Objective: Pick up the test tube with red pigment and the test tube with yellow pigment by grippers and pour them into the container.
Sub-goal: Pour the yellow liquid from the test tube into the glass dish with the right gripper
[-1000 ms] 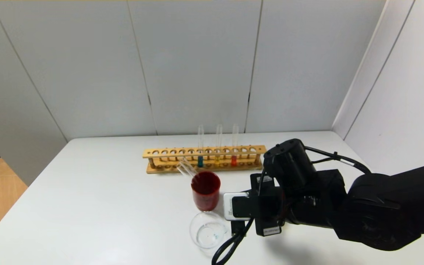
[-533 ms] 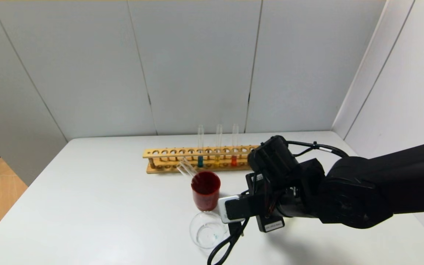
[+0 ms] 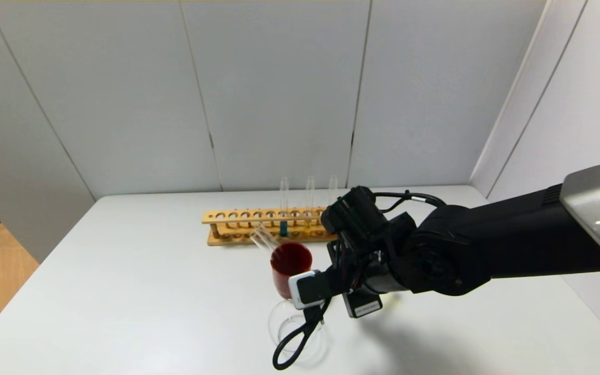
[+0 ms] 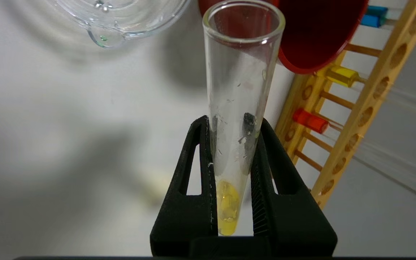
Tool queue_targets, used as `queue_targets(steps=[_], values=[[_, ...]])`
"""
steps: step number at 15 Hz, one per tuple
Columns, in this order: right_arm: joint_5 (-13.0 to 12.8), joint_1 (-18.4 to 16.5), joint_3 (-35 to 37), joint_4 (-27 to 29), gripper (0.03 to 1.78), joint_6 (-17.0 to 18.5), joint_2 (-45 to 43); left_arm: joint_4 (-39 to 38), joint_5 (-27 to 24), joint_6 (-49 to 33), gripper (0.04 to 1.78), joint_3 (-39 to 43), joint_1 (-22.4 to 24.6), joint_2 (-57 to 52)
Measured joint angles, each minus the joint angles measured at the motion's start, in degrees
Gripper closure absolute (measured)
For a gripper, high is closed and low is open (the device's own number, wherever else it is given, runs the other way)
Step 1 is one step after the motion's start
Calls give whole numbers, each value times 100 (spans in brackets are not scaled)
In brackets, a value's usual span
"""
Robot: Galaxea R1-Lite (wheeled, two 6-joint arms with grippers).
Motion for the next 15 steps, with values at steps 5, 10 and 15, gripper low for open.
queue_targets(steps=[5, 10, 15], values=[[-635, 179, -430, 605, 146, -277, 117, 0, 0, -5, 7, -2, 0, 0], [-891, 297, -524, 675, 146, -472, 173, 2, 0, -7, 7, -2, 0, 0], [-1271, 400, -581, 725, 146, -699, 217, 0, 0, 0, 7, -2, 0, 0]])
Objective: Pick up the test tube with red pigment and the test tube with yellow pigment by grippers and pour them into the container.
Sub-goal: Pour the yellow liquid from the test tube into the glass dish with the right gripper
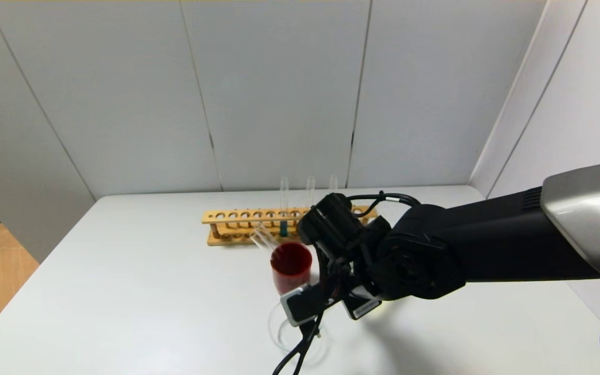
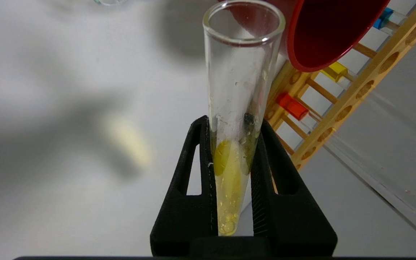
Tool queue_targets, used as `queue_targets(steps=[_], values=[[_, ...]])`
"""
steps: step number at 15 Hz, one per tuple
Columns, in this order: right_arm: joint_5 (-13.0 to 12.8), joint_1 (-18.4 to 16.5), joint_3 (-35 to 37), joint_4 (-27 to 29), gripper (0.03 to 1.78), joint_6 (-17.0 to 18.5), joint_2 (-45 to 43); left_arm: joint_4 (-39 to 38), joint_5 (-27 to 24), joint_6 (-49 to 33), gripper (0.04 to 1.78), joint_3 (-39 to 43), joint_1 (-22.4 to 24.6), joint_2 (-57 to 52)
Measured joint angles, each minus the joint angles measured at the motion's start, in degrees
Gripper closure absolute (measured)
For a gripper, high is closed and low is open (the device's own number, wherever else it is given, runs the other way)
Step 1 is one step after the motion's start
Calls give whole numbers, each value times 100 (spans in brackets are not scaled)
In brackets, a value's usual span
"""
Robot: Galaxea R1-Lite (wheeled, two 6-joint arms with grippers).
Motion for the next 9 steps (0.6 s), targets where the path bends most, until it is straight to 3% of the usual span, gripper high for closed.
queue_targets(steps=[4, 9], values=[[-168, 100, -271, 372, 146, -52, 50, 2, 0, -5, 7, 0, 0, 0], [-190, 171, -435, 610, 146, -140, 132, 2, 0, -2, 7, 0, 0, 0]])
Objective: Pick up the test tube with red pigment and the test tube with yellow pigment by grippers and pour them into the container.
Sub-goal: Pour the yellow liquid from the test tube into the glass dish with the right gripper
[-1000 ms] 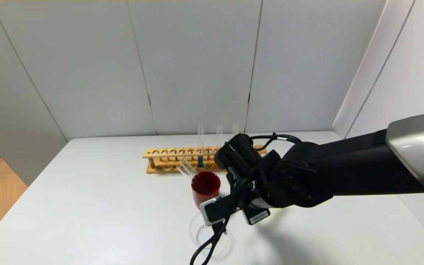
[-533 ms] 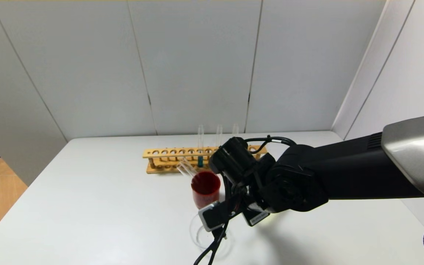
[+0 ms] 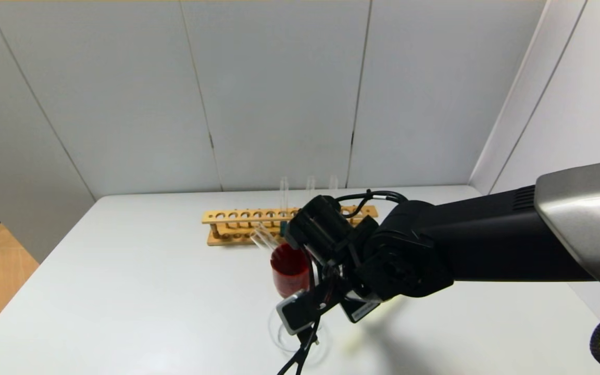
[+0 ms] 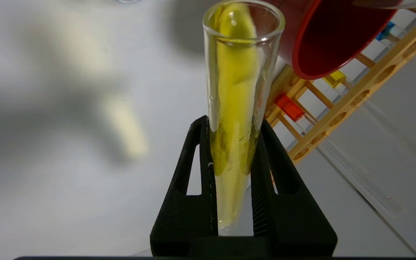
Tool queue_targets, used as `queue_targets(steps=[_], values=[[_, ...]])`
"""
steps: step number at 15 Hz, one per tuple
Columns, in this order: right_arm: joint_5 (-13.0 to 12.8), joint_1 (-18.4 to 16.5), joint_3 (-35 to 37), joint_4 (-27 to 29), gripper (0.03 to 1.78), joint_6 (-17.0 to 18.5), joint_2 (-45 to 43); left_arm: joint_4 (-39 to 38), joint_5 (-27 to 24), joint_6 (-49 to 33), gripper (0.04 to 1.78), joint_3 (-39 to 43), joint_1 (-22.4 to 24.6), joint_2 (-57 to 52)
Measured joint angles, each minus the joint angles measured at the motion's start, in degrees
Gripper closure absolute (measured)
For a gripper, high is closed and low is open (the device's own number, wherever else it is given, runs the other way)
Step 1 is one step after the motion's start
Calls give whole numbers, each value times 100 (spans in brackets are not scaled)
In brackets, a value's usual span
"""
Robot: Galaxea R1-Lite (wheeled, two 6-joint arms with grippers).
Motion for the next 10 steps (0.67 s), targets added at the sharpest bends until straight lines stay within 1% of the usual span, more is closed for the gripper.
queue_targets(steps=[4, 8, 10], values=[[-179, 54, -94, 39, 146, -35, 59, -2, 0, 0, 7, 0, 0, 0], [-193, 59, -135, 69, 146, -49, 122, -2, 0, -5, 7, 0, 0, 0], [-217, 34, -205, 83, 146, -118, 163, 0, 2, -2, 7, 0, 0, 0]])
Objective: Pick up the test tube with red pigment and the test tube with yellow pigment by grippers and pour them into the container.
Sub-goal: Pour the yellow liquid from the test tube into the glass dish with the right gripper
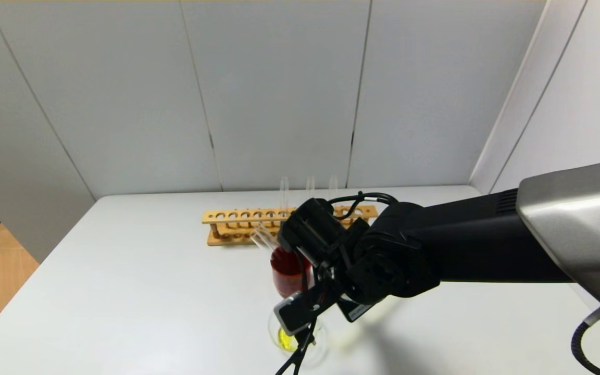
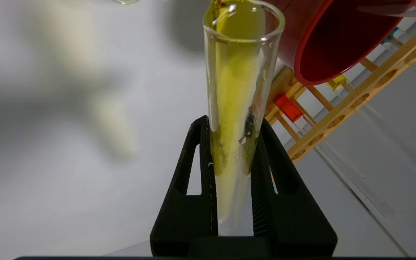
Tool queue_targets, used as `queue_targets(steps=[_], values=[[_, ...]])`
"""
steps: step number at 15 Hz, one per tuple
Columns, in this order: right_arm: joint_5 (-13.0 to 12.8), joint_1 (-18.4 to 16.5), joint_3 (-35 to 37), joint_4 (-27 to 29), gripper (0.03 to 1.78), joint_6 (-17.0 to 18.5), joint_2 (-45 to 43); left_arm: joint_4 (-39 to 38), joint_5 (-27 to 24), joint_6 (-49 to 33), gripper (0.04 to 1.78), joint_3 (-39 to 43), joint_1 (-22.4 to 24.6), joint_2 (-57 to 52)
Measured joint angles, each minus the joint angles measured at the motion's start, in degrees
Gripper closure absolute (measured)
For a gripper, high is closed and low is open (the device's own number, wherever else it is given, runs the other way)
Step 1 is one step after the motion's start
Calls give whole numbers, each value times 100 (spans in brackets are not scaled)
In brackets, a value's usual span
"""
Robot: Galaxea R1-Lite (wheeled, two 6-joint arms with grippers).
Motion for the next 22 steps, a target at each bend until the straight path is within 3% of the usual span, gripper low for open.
queue_targets(steps=[3, 13, 15, 22], values=[[-150, -11, -223, 107, 146, -140, 91, 0, -2, -2, 7, 0, 0, 0], [-541, 156, -1198, 1231, 146, -168, 419, -2, -2, 0, 7, 2, 0, 0], [-750, 221, -1337, 1410, 146, -174, 472, -2, 0, -2, 7, 2, 0, 0], [-965, 418, -2004, 1938, 146, -182, 697, -2, -2, 0, 7, 0, 0, 0]])
